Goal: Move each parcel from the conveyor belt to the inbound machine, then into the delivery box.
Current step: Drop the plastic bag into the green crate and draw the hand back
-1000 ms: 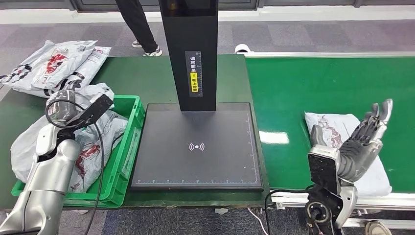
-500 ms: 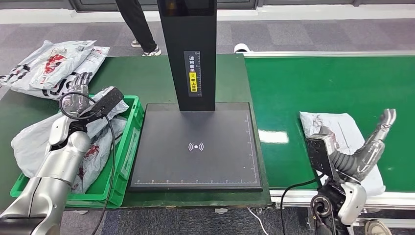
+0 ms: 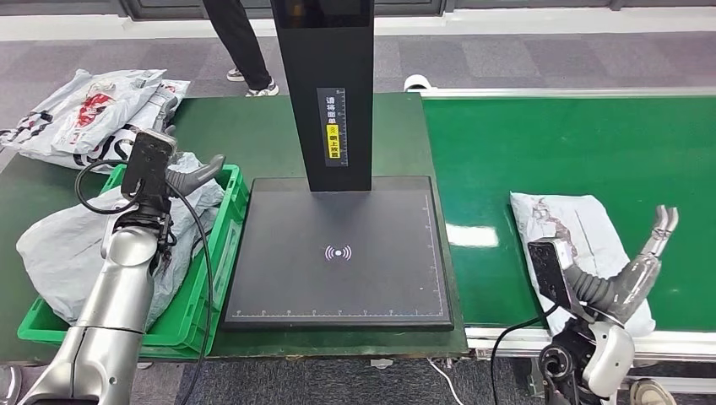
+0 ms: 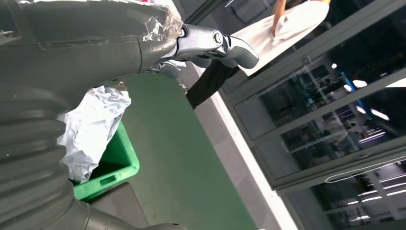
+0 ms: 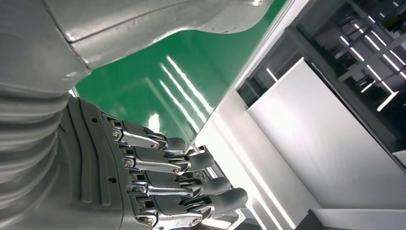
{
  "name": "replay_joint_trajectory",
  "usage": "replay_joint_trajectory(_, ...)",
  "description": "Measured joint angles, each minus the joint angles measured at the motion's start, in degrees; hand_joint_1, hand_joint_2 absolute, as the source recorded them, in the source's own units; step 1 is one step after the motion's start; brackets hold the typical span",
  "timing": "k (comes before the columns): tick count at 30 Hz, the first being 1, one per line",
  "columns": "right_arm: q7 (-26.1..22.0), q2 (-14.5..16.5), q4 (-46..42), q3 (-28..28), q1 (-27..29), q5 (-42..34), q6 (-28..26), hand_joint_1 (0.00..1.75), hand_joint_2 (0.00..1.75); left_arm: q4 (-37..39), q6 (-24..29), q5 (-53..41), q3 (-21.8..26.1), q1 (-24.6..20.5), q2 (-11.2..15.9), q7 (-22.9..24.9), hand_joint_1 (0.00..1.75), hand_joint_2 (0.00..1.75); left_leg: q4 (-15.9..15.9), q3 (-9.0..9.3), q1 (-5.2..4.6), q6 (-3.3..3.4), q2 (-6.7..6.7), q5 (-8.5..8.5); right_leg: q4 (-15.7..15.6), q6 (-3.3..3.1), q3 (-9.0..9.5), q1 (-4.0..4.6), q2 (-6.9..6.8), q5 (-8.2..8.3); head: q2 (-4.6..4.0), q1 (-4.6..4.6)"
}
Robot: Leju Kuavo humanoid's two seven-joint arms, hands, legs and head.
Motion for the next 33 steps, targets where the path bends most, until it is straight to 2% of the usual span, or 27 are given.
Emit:
replay_joint_trajectory(4, 0.5, 0.0, 0.1, 0.0, 0.0, 0.6, 0.6, 0.0, 1.75, -2.0, -0.5, 2.7, 0.0, 0.9, -0.3, -0.8, 0.0, 1.75, 0.0, 0.01, 0.02, -0.03, 0.0, 0.02, 0.0, 0.0, 0.01, 0.01, -0.01, 0.0, 0.0, 0.0)
replay_joint_trajectory(8, 4.5, 0.0, 1.1, -0.6, 0.1, 5.4, 3.9, 0.0, 1.75, -7.9, -1.9, 9.9, -0.8, 4.6, -2.2, -3.1, 0.0, 1.75, 0.0, 0.02, 0.0, -0.03, 0.02, 0.02, 0.0, 0.0, -0.01, 0.02, 0.04, 0.0, 0.0, -0.01)
replay_joint_trajectory(12, 9.0, -0.1, 4.1, -1.4, -0.1, 9.4, 7.2, 0.0, 1.75, -15.1, -3.6, 17.0, -4.3, 8.9, -4.7, -3.9, 0.0, 1.75, 0.0, -0.02, -0.06, 0.08, -0.09, -0.05, 0.0, 0.08, 0.04, -0.02, -0.05, -0.06, -0.01, -0.01)
replay_joint_trajectory(16, 10.9, -0.4, 8.1, -3.0, -0.3, 10.9, 8.5, 0.0, 1.75, -19.6, -3.3, 19.0, -8.7, 11.7, -6.9, -4.5, 0.0, 1.75, 0.0, -0.04, -0.17, 0.15, -0.07, -0.1, 0.0, 0.13, 0.05, -0.12, -0.1, -0.08, -0.01, -0.01)
replay_joint_trajectory(23, 14.4, -1.4, 13.4, -5.4, -1.6, 12.7, 12.4, 0.0, 1.75, -21.2, -4.5, 20.8, -11.3, 13.1, -9.0, -5.0, 0.0, 1.75, 0.0, 0.0, -0.15, 0.16, -0.07, -0.08, 0.0, 0.13, 0.05, -0.13, -0.09, -0.07, -0.01, -0.01)
replay_joint_trajectory(28, 17.2, -3.0, 21.2, -8.4, -3.6, 15.5, 14.9, 0.0, 1.75, -21.1, -4.6, 20.6, -12.3, 13.6, -11.0, -5.4, 0.0, 1.75, 0.0, 0.0, -0.17, 0.16, -0.05, -0.08, 0.0, 0.15, 0.06, -0.13, -0.09, -0.06, 0.0, 0.0)
replay_joint_trajectory(33, 18.6, -4.4, 28.4, -10.7, -5.9, 17.3, 15.2, 0.0, 1.75, -21.2, -4.3, 20.0, -12.3, 13.6, -11.9, -5.4, 0.0, 1.75, 0.0, 0.0, -0.18, 0.16, -0.05, -0.08, 0.0, 0.16, 0.06, -0.13, -0.11, -0.06, 0.0, 0.0)
